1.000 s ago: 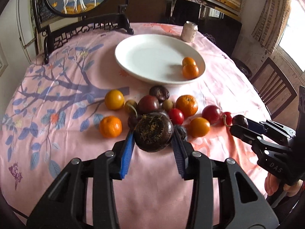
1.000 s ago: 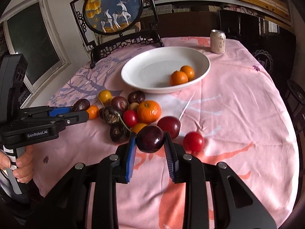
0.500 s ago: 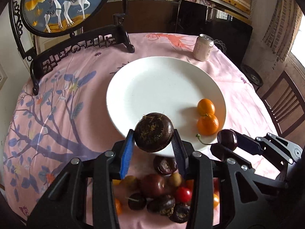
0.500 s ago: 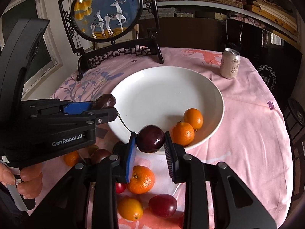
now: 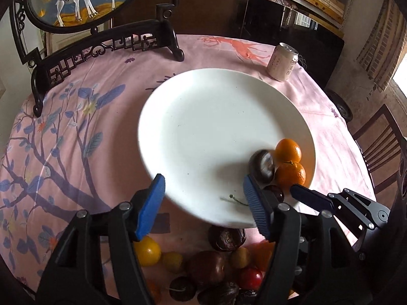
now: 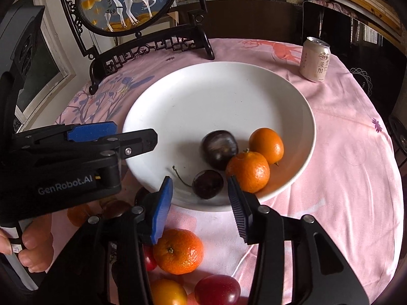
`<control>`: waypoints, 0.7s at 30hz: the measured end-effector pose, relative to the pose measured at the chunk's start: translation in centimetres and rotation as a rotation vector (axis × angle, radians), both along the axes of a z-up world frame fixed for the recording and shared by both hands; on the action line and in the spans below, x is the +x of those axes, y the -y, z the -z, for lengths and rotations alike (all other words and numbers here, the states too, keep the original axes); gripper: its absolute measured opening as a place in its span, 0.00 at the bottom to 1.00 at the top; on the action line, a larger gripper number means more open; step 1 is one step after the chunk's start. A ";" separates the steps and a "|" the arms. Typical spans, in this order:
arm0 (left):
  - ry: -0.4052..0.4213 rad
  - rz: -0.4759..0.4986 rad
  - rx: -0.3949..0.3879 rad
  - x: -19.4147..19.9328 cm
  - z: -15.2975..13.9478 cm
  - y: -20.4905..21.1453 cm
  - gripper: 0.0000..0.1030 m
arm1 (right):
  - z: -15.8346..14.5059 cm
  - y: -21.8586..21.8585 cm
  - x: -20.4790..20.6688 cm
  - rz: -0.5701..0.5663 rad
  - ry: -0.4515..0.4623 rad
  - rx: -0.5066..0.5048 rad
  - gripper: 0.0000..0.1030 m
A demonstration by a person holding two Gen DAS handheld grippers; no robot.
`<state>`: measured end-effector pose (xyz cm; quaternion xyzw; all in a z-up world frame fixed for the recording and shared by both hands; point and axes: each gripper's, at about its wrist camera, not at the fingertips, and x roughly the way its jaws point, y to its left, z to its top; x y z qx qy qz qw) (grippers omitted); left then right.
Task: Organize fruits
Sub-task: 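Place the passion fruit and cherry onto the plate and open both grippers, then grasp the red plum with the right gripper while the left grasps a tangerine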
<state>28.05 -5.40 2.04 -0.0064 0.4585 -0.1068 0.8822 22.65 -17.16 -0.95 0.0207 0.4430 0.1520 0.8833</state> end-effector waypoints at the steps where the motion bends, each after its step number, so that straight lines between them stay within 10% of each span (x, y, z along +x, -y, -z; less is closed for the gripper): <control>1: 0.008 0.003 0.004 -0.6 -0.3 -0.2 0.64 | -0.3 0.3 -0.5 0.003 0.008 0.007 0.44; 11: 0.092 0.015 0.052 -9.0 -1.6 -2.1 0.80 | -1.5 4.1 -8.6 0.068 0.045 0.050 0.49; 21: 0.011 -0.017 -0.014 -14.6 1.3 -5.5 0.84 | 0.0 3.9 -14.4 0.070 0.021 0.084 0.49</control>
